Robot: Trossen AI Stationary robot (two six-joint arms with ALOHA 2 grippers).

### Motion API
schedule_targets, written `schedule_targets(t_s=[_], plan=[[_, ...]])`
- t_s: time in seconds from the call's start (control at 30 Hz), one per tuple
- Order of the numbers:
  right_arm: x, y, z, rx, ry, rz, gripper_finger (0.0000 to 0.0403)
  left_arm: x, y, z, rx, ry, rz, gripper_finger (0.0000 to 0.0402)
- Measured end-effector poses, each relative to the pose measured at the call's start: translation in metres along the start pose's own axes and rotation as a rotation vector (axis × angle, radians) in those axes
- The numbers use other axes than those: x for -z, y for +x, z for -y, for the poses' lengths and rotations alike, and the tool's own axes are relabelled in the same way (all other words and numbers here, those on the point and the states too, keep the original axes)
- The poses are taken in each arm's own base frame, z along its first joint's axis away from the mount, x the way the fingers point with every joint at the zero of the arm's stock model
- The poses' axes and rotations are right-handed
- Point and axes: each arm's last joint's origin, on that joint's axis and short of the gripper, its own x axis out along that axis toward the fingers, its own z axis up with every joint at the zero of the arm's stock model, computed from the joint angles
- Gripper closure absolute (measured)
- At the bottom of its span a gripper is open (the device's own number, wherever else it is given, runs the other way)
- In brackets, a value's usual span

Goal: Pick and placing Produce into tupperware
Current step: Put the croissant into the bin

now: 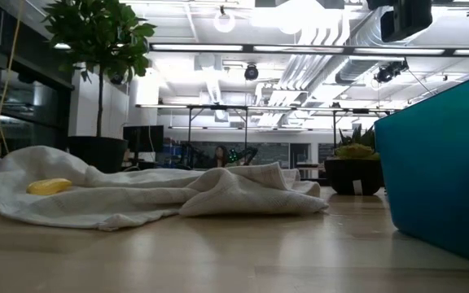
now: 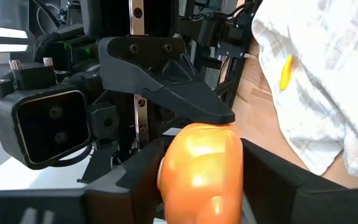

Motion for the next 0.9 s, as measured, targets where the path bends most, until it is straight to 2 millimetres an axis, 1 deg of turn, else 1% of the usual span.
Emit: schedule_targets(t_s=[0.27,0.53,0.67,0.9], plan=[[-0.0001,0.0001,0.0001,0.001,-0.018,0.005,0.0245,0.0002,0.0004,-0.0021,-0.011,0.005,-0.003,0.0208],[-0.0001,0.0000,0.0001,0.002,-0.019,0.004,0.0255,0.0004,0.0004,-0.0017,-0.004,0.019,-0.005,0.0204],[-0.0002,0.0001,0.0000,0.000,-0.018,0.005,0.0255,0.0003,0.0004,-0.0018,-0.003,0.021,-0.004,0.0177],[-0.0004,0.0000,-0.0004,-0.001,-0.021,0.011,0.0256,0.0026,0.0013,-0.0015,-0.005,0.013,-0.021,0.0104]])
